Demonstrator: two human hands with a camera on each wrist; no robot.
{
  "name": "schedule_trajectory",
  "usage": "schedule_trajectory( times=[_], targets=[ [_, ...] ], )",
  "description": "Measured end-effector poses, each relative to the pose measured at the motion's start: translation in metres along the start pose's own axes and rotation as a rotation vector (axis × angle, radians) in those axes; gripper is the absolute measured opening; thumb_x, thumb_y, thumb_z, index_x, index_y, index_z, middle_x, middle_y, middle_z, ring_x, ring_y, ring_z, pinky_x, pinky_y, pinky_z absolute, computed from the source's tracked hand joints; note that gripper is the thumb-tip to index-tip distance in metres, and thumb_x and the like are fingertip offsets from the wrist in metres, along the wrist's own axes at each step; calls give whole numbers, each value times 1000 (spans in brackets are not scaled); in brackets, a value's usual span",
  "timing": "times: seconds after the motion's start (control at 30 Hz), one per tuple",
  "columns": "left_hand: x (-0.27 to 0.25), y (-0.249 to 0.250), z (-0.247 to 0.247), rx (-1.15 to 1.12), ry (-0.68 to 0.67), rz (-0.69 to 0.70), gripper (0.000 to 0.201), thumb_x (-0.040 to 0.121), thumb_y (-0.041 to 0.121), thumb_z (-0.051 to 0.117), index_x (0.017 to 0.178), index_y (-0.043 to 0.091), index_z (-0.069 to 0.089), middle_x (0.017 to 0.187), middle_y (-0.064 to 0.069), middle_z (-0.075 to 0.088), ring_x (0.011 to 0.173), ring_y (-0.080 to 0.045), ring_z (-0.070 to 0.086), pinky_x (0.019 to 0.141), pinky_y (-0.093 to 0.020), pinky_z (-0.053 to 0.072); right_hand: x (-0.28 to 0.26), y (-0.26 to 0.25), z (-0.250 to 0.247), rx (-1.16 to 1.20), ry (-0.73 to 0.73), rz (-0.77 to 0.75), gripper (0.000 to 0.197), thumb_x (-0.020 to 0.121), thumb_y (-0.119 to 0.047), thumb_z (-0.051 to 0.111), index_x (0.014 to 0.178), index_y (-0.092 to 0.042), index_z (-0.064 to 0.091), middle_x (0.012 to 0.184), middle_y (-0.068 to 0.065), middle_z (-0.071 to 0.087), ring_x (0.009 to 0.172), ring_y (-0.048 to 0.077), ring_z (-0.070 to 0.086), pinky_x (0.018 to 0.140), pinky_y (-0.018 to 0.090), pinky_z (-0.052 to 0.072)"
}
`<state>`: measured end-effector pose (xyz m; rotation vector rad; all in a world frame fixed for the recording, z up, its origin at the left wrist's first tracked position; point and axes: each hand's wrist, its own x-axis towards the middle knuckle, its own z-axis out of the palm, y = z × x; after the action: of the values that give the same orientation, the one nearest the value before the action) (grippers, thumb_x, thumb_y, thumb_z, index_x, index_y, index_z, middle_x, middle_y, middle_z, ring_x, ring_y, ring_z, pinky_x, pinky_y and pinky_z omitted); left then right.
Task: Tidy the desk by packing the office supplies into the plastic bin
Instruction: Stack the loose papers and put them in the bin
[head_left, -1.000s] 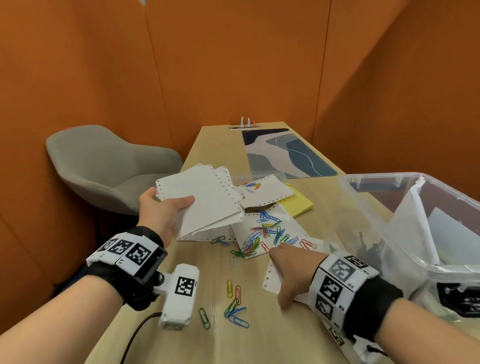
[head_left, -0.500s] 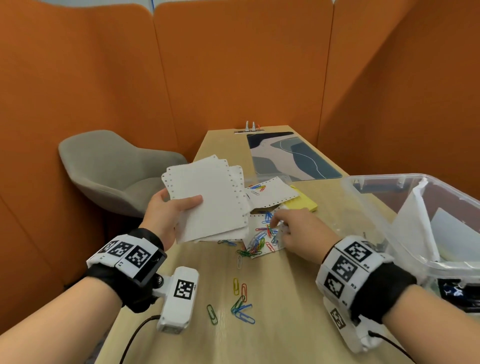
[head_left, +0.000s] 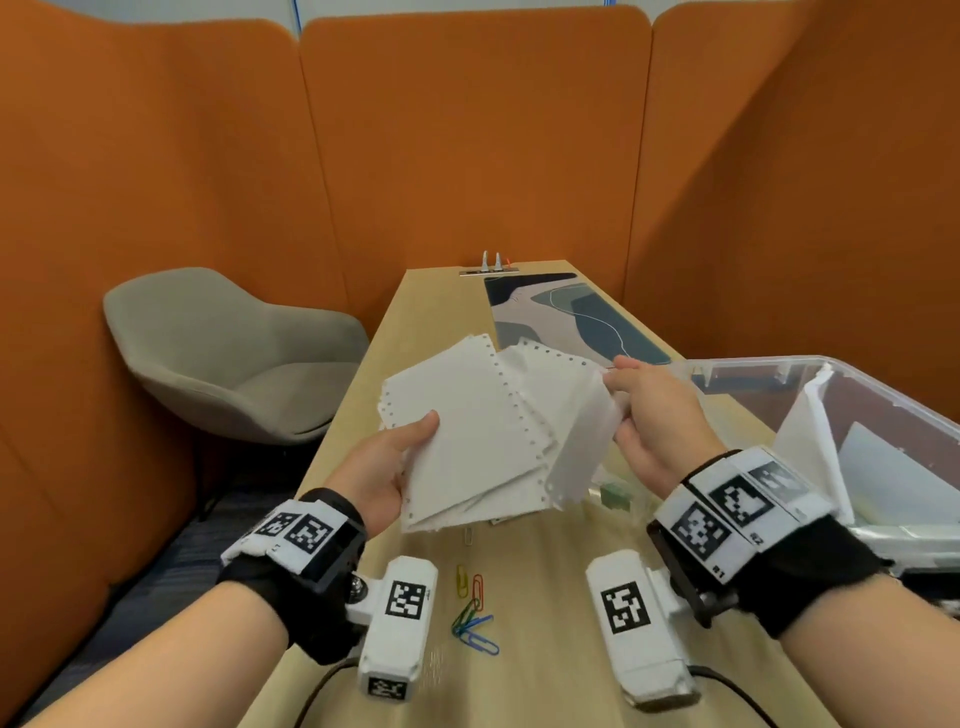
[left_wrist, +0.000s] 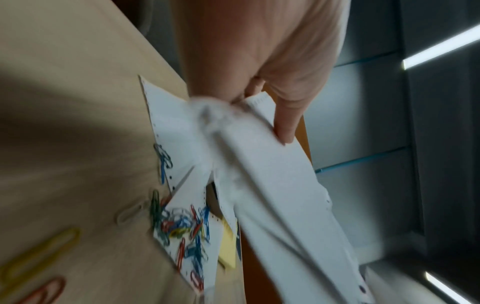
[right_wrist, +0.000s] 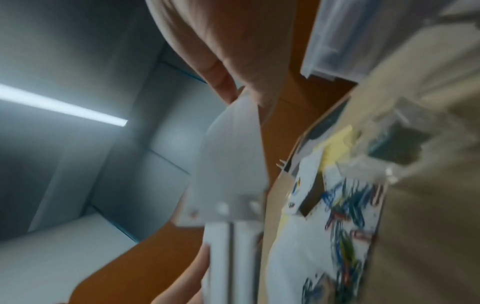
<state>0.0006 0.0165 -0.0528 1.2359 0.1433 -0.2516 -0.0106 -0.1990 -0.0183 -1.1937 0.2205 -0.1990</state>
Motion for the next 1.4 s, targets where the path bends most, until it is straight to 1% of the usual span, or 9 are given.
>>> schedule_trajectory(
  times=[0.07,0.3,0.47,0.57,0.87,1.0,1.13,1.23,1.4],
  targets=[
    [-3,-4,8,39,-41,2,28,91,20,56,117,11,61,111,-5,70,94,-19,66,76,-31,52,-2,3,4,63,-63,40,28,88,1,44,112,-10,52,105,17,62,100,30,60,93,42,48],
    [-3,4,21,177,-90,105,38,87,7,60,124,10,57,121,-8,67,110,-25,63,88,-35,51,-11,9,24,-30,-290,192,32,94,-27,37,75,-12,58,76,12,66,72,26,62,67,33,50],
    [12,28,-3,77,132,172,39,89,3,57,127,8,53,123,-10,64,110,-30,61,80,-36,51,31,27,17,-315,-37,152,26,94,-17,40,112,-6,53,102,10,56,96,23,54,90,39,44],
    [28,40,-18,40,222,150,39,87,4,60,126,4,55,121,-13,64,105,-31,62,73,-34,52,60,42,15,-594,8,127,16,88,-7,43,91,-5,59,96,13,46,88,22,44,81,37,43],
    [70,58,-50,93,243,154,39,83,10,66,121,12,60,116,-7,69,106,-30,64,98,-46,47,131,66,30,-919,-26,164,39,89,-16,55,126,-5,54,105,10,56,91,23,50,95,38,46],
    [80,56,-55,87,247,131,38,84,10,65,121,12,60,116,-6,69,104,-26,66,94,-42,50,153,84,30,-741,-85,276,25,90,-22,55,112,-11,58,84,1,51,92,23,52,97,42,48],
    [80,53,-54,76,194,100,29,85,12,64,114,13,63,109,-5,72,91,-20,70,74,-33,55,151,82,30,-576,31,279,17,82,-25,67,84,-11,58,78,6,60,67,19,57,64,28,50],
    [76,52,-48,93,124,78,30,85,17,64,114,15,64,103,-2,74,79,-15,73,63,-27,57,143,62,32,-646,199,132,34,68,-34,77,84,-6,66,83,11,71,77,26,67,78,38,55],
    [67,47,-26,96,22,32,32,84,16,64,116,11,64,105,-4,73,80,-16,73,62,-27,60,119,22,37,-835,285,-81,10,72,-4,60,79,-9,55,95,16,65,84,32,62,83,45,55]
  ],
)
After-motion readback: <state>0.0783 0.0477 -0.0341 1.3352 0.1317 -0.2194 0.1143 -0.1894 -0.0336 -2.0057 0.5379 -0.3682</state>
